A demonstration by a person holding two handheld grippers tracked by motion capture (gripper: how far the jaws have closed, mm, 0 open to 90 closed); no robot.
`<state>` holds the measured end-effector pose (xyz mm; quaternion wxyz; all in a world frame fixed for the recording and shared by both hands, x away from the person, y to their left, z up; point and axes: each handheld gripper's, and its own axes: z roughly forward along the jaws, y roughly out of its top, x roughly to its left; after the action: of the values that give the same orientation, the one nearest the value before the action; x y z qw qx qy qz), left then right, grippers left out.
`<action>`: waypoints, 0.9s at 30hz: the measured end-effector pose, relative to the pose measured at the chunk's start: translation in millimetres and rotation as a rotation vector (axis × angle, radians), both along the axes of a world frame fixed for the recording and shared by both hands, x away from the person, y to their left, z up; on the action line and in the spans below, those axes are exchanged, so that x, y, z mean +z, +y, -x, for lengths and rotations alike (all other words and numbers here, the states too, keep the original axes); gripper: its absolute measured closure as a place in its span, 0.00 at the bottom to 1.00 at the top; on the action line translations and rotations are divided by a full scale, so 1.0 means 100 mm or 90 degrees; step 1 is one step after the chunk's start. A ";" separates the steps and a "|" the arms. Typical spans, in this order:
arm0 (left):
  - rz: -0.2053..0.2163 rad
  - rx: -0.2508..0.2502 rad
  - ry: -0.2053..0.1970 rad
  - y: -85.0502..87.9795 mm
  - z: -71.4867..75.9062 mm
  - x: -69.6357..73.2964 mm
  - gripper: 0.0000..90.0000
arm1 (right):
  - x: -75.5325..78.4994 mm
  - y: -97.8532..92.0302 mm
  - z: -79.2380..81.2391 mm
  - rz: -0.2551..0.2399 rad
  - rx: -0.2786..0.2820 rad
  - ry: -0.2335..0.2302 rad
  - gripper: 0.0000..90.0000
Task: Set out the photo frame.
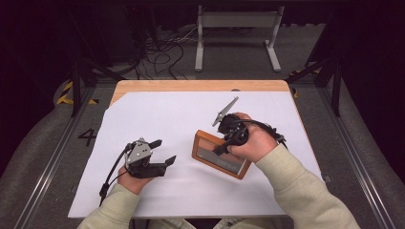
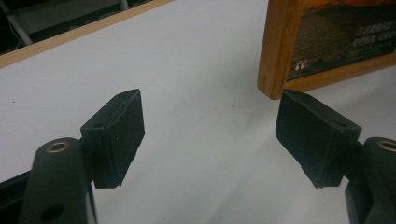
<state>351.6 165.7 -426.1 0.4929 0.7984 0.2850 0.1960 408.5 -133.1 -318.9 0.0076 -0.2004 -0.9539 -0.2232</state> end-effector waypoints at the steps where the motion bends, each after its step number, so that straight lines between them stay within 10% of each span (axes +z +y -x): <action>1: 0.001 0.001 0.001 0.01 0.00 0.00 0.27 | 0.02 0.01 -0.03 0.009 0.021 -0.002 0.78; 11: 0.004 0.013 0.002 0.07 0.03 -0.01 0.27 | 0.01 0.13 -0.34 0.054 0.159 -0.014 0.79; 27: 0.007 0.014 0.004 0.08 0.03 -0.01 0.27 | -0.32 0.20 -0.66 0.096 0.221 0.026 0.79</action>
<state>349.0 174.1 -427.5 0.4941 0.7932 0.2963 0.1973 474.7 -112.7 -350.4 0.0505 -0.0373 -0.9879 -0.1422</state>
